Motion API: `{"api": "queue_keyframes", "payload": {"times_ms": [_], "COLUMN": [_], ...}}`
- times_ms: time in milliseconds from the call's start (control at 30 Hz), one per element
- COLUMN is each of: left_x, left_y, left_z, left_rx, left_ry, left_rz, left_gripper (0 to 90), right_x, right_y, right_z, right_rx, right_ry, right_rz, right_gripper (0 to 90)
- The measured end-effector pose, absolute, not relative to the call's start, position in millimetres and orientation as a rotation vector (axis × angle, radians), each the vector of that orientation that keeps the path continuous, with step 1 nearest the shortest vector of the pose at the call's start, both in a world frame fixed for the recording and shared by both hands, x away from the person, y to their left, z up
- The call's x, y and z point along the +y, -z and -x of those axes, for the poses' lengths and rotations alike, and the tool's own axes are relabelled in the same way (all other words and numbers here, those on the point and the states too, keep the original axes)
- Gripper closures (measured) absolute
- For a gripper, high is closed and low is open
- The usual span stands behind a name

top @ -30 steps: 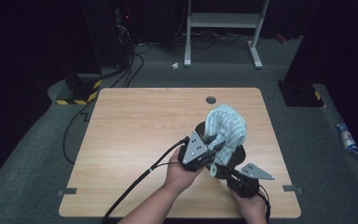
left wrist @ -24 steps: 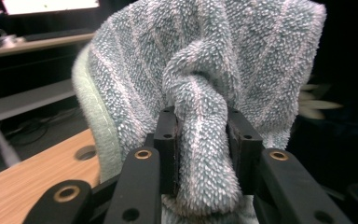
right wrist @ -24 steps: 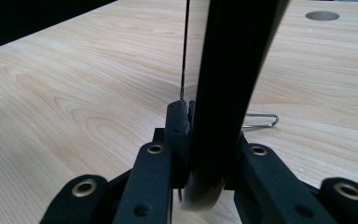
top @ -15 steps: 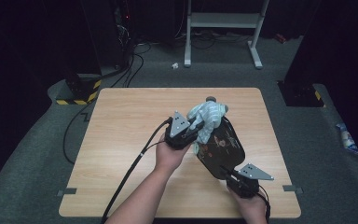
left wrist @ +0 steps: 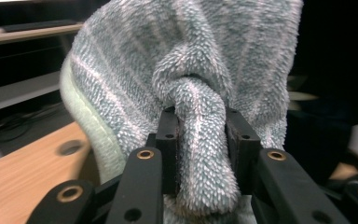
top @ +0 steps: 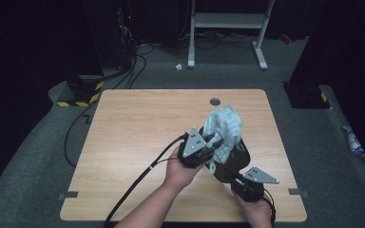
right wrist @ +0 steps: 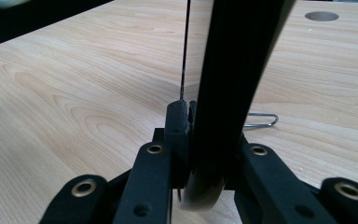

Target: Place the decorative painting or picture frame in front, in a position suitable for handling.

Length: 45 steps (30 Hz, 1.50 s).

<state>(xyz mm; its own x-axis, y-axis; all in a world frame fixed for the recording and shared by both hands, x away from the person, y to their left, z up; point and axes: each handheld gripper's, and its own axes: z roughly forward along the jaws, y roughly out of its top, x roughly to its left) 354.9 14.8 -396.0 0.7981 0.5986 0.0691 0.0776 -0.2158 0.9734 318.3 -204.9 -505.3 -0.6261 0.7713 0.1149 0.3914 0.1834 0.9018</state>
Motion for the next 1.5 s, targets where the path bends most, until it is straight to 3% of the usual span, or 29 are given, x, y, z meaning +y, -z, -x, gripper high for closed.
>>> {"api": "queue_keyframes", "payload": {"times_ms": [267, 733, 1267, 1500], "left_x": [6.1, 43.3, 7.0, 14.8], "left_y": [398.3, 406.8, 401.0, 402.9], "left_z": [-348.9, -403.3, -350.2, -364.8], "left_rx": [0.505, 0.735, 0.554, 0.586], "left_ry": [-0.515, -0.562, -0.467, -0.508], "left_rz": [-1.751, -1.723, -1.748, -1.758], "left_gripper": [70.8, 71.1, 71.4, 71.4], "right_x": [-206.1, -205.5, -205.1, -205.4], "right_y": [505.2, 504.3, 505.6, 504.7], "right_z": [-318.0, -318.4, -318.1, -318.3], "right_rx": [2.104, 2.097, 2.102, 2.099], "right_ry": [-1.428, -1.433, -1.424, -1.432], "right_rz": [-1.100, -1.095, -1.091, -1.097], "right_gripper": [79.3, 79.0, 79.3, 79.2]}}
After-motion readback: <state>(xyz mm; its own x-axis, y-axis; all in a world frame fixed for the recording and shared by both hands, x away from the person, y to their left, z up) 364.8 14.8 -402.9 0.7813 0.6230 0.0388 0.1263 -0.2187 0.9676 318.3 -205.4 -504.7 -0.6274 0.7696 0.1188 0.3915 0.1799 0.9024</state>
